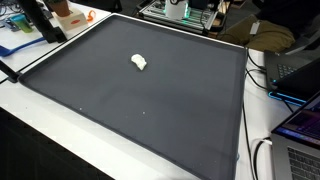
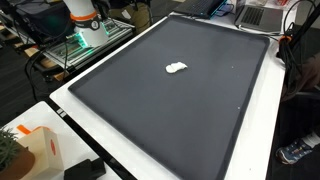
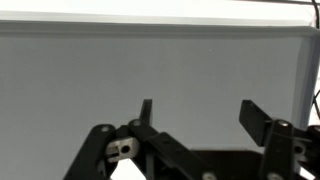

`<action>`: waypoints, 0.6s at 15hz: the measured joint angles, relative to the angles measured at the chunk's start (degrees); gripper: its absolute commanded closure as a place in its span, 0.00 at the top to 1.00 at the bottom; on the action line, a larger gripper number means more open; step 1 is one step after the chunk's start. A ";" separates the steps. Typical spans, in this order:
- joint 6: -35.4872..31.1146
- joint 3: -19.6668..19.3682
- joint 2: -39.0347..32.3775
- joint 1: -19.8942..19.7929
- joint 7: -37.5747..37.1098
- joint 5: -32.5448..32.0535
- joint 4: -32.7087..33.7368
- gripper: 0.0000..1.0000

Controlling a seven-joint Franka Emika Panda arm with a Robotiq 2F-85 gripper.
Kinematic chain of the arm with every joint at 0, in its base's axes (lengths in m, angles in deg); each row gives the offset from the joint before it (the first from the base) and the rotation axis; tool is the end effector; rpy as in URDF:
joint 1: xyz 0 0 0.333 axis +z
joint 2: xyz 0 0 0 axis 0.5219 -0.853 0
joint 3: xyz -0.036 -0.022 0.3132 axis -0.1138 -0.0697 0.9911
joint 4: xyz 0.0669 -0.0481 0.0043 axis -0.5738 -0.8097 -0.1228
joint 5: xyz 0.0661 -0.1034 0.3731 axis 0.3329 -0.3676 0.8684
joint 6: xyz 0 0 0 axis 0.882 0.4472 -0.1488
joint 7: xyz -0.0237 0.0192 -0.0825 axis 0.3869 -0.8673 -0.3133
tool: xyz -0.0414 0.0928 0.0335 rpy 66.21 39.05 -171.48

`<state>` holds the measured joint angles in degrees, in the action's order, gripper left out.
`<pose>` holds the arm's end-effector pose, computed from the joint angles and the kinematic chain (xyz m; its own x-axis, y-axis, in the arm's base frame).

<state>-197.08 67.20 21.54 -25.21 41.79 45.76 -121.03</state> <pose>0.3550 0.0536 0.3891 0.9922 0.0414 -0.1176 0.0167 -0.9789 -0.2037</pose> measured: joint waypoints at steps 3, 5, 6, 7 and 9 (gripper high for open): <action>0.00 0.00 0.00 0.00 0.00 0.00 0.00 0.90; 0.00 0.00 0.00 0.00 0.00 0.00 0.00 0.97; 0.00 0.00 0.00 0.00 0.00 0.00 0.00 0.98; 0.00 0.01 -0.05 0.00 0.00 0.00 0.04 1.00; -2.56 0.42 -0.15 -0.11 -1.73 0.05 -0.36 1.00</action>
<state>-199.64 67.62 21.39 -25.32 40.05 45.81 -121.39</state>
